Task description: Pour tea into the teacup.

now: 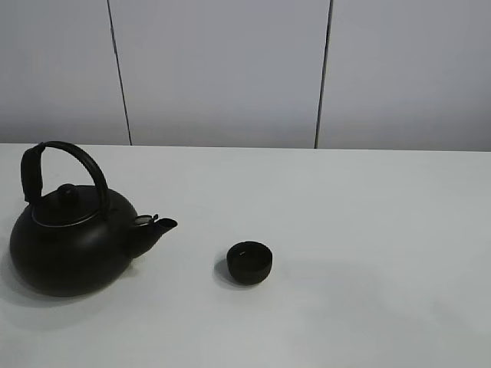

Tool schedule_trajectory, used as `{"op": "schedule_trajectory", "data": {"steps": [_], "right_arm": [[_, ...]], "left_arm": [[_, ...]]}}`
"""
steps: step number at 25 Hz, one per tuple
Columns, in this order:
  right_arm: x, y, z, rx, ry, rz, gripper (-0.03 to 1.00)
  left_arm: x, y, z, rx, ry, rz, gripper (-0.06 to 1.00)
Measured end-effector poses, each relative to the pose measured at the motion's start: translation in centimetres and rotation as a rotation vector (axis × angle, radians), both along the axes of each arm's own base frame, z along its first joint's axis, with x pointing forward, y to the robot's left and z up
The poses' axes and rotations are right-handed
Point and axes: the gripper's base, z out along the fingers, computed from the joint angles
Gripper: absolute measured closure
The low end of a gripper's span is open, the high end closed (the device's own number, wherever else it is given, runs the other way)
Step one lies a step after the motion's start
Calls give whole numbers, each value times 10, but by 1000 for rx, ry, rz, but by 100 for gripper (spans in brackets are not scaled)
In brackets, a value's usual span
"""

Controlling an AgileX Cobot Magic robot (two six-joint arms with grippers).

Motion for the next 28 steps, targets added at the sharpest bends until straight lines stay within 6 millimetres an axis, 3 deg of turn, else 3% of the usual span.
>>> {"op": "schedule_trajectory", "data": {"steps": [7,10,15,21,28], "right_arm": [[0,0,0,0,0,0,40],[0,0,0,0,0,0,40],[0,0,0,0,1,0,40],[0,0,0,0,0,0,40],[0,0,0,0,0,0,40]], "left_arm": [[24,1,8,-54,110,-20,59],[34,2,23,-63,182,3,59],[46,11,69,-134,297,134,59],[28,29,113,-160,469,336,59],[-7,56,164,-85,478,472,59]]}}
